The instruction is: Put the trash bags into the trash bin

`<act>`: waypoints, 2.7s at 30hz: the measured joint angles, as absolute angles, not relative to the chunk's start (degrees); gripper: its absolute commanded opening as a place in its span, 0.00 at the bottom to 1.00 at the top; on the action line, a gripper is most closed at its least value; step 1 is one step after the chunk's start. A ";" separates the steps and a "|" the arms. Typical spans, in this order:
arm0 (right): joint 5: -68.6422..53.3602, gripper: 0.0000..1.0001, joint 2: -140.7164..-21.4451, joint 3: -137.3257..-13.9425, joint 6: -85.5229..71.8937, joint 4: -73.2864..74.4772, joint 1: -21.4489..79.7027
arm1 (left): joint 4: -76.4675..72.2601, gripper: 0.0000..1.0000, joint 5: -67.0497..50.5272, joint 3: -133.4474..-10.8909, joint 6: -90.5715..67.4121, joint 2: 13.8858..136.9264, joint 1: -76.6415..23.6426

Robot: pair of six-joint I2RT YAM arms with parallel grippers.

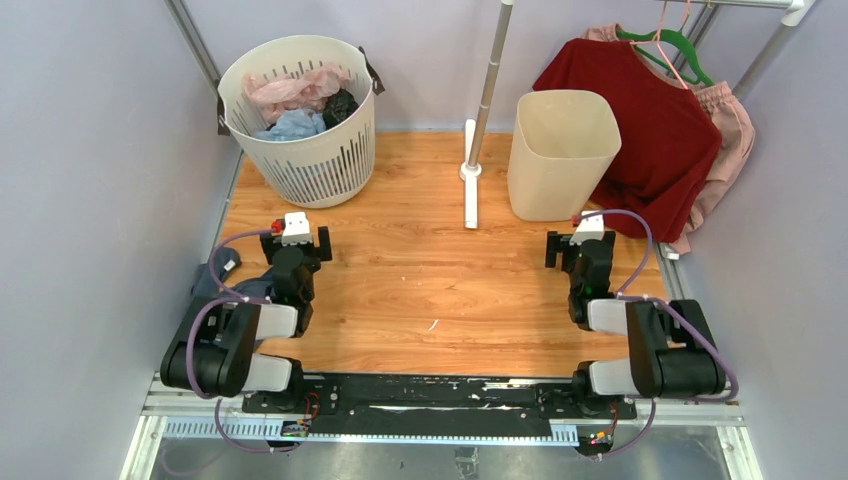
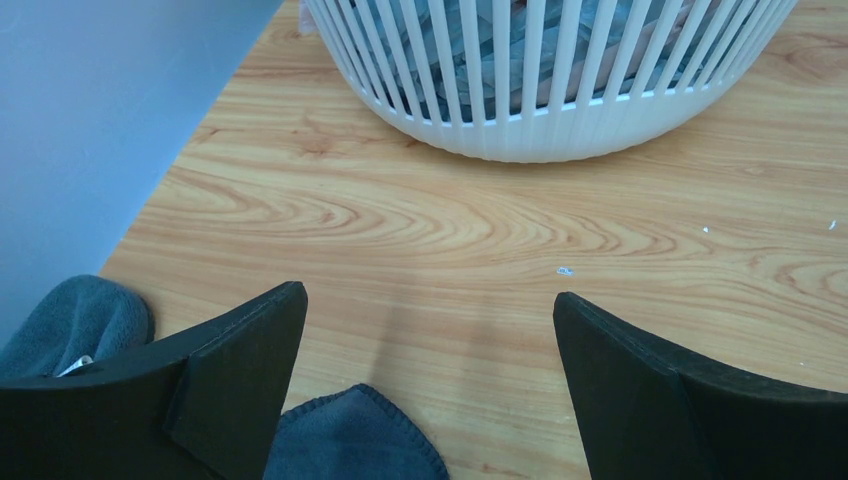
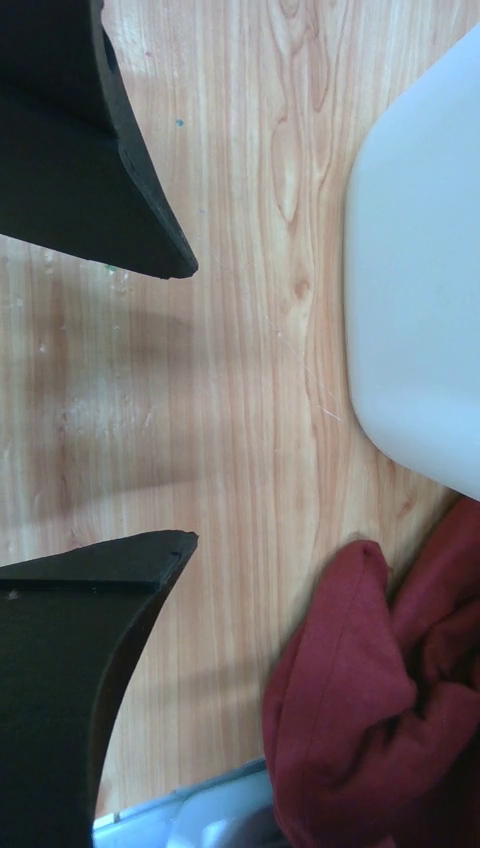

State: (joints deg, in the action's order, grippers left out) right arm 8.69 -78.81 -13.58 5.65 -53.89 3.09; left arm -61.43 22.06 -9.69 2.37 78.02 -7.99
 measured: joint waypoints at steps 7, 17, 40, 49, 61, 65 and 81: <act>7.03 1.00 -55.83 -22.41 5.93 -32.42 3.11 | -47.24 1.00 21.32 -13.32 1.61 64.25 -7.99; -0.58 1.00 -34.02 -36.71 -2.96 -5.69 3.11 | -23.03 1.00 12.60 -30.35 -13.74 35.53 -8.01; -12.88 0.95 -79.15 -102.89 -11.92 35.38 3.70 | 13.37 1.00 -3.38 -82.39 -15.81 60.45 -8.01; -14.17 0.95 -82.13 -104.86 -10.07 39.86 8.86 | 18.22 1.00 8.80 -102.21 -9.80 82.74 -8.05; -14.33 0.94 -70.48 -81.28 -8.78 40.25 10.74 | 26.79 0.98 32.36 -123.70 -6.07 107.02 -11.66; -15.29 0.94 -72.05 -80.88 -8.71 40.10 10.76 | 26.94 0.99 36.40 -121.91 -6.04 107.24 -16.10; -16.43 0.94 -75.75 -80.79 -7.90 39.00 13.47 | 26.00 0.89 36.51 -120.38 -6.17 113.43 -11.66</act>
